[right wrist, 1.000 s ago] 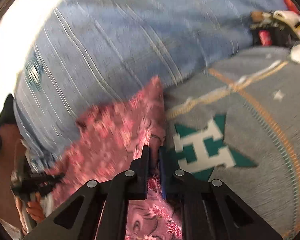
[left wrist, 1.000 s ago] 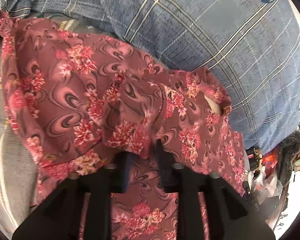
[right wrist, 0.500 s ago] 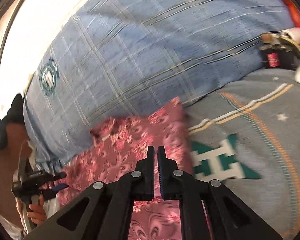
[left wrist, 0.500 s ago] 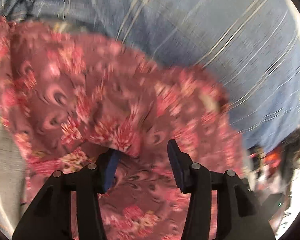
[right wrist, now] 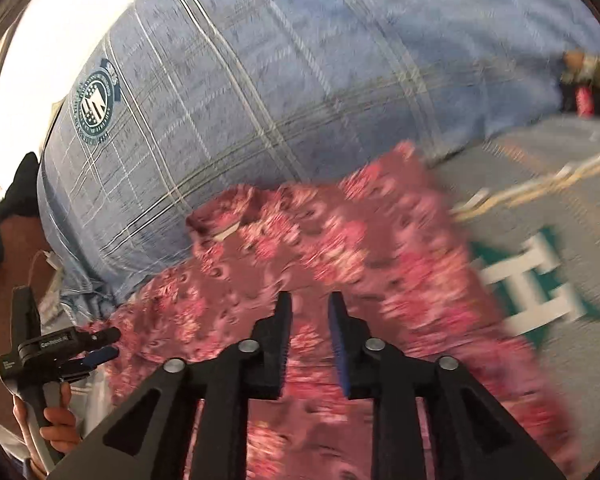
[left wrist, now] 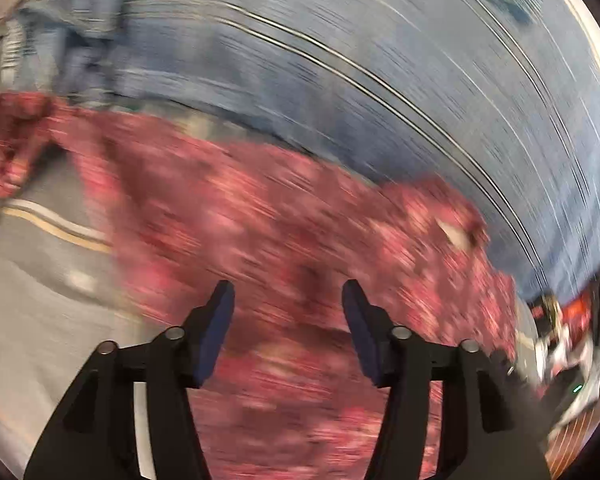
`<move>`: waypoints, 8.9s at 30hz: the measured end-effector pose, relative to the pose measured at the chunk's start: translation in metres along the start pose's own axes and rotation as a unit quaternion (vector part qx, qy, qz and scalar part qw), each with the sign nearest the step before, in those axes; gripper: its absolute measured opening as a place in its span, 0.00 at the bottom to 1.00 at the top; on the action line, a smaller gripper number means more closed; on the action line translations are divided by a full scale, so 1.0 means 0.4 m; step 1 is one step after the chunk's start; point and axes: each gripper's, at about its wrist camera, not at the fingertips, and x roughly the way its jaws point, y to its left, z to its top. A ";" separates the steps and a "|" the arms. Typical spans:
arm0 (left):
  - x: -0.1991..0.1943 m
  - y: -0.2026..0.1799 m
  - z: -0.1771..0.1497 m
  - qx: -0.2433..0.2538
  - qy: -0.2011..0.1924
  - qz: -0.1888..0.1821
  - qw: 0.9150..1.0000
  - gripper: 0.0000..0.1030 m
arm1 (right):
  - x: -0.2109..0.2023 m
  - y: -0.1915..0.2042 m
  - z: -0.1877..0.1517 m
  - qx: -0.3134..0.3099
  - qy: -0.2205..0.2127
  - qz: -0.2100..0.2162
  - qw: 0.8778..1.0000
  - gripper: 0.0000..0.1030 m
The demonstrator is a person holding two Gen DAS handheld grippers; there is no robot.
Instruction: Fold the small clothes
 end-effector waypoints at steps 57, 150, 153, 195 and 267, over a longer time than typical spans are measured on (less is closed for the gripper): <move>-0.096 -0.318 -0.016 0.033 -0.011 -0.103 0.994 0.11 | -0.001 -0.040 -0.050 0.021 -0.048 0.054 0.997 0.33; -0.026 0.006 -0.108 -0.085 -0.041 -0.215 0.972 0.43 | 0.226 0.356 -0.050 -0.105 0.024 -0.002 0.994 0.13; -0.029 0.014 -0.101 -0.093 -0.045 -0.218 0.970 0.43 | 0.263 0.387 -0.049 -0.079 0.028 0.077 0.994 0.13; -0.102 -0.032 -0.137 -0.014 -0.047 -0.209 0.977 0.64 | -0.048 -0.163 0.119 0.075 -0.084 -0.087 0.990 0.11; -0.394 0.141 -0.544 0.085 0.074 -0.288 0.951 0.05 | -0.625 -0.187 -0.292 -0.032 0.027 0.178 0.983 0.04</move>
